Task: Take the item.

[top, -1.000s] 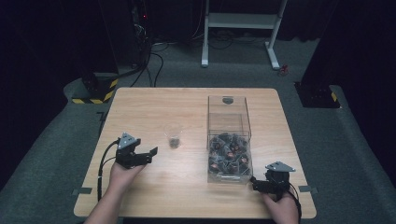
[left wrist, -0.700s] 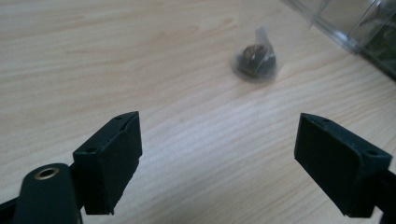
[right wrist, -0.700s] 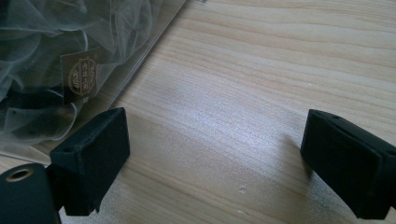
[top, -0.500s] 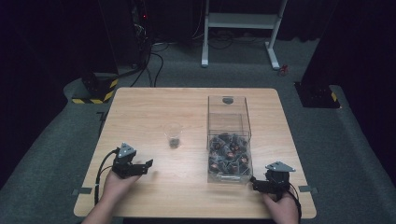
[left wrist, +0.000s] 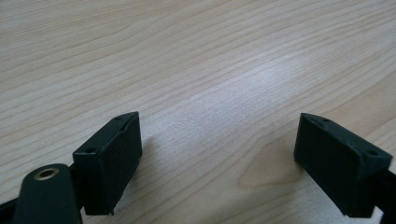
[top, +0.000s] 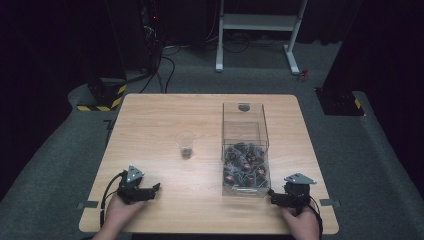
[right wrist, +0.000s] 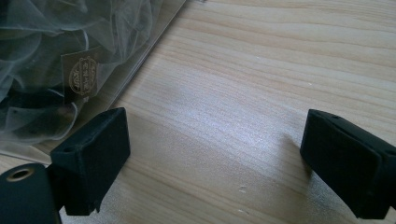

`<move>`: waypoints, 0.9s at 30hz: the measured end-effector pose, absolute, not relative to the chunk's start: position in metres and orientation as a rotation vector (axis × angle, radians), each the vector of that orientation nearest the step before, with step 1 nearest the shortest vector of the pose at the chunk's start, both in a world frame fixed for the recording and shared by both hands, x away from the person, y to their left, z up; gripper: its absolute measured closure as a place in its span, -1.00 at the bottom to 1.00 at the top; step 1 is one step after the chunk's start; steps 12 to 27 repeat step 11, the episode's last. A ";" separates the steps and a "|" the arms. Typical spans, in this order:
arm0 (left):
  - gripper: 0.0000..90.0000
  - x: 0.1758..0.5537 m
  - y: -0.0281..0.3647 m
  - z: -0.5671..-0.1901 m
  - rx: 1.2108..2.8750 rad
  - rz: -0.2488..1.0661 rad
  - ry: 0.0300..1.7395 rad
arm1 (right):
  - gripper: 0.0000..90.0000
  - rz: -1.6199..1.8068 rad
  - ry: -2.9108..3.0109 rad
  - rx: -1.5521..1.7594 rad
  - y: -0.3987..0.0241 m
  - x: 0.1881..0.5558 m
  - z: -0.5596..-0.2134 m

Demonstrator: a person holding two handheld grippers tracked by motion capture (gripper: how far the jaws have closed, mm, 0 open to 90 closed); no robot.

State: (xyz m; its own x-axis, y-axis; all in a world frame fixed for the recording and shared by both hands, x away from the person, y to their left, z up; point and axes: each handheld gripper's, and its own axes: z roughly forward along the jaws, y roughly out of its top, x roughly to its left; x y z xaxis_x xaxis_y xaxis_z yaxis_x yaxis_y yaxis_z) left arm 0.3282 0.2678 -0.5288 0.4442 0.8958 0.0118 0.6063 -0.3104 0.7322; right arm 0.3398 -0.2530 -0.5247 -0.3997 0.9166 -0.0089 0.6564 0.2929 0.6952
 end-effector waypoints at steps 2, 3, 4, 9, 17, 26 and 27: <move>-0.65 0.325 0.266 -0.529 2.029 0.579 1.248 | -0.82 0.867 2.161 1.409 -0.253 0.340 -0.525; -0.65 0.324 0.266 -0.530 2.027 0.587 1.248 | -0.82 0.867 2.161 1.410 -0.253 0.340 -0.525; -0.65 0.324 0.266 -0.530 2.029 0.590 1.245 | -0.82 0.867 2.161 1.410 -0.253 0.340 -0.525; -0.67 0.326 0.268 -0.530 2.028 0.562 1.259 | -0.82 0.867 2.162 1.410 -0.253 0.340 -0.525; -0.67 0.326 0.268 -0.530 2.028 0.561 1.259 | -0.82 0.867 2.162 1.410 -0.253 0.340 -0.525; -0.67 0.326 0.268 -0.530 2.028 0.561 1.259 | -0.82 0.867 2.162 1.410 -0.253 0.340 -0.525; -0.67 0.326 0.268 -0.530 2.028 0.561 1.259 | -0.82 0.867 2.162 1.410 -0.253 0.340 -0.525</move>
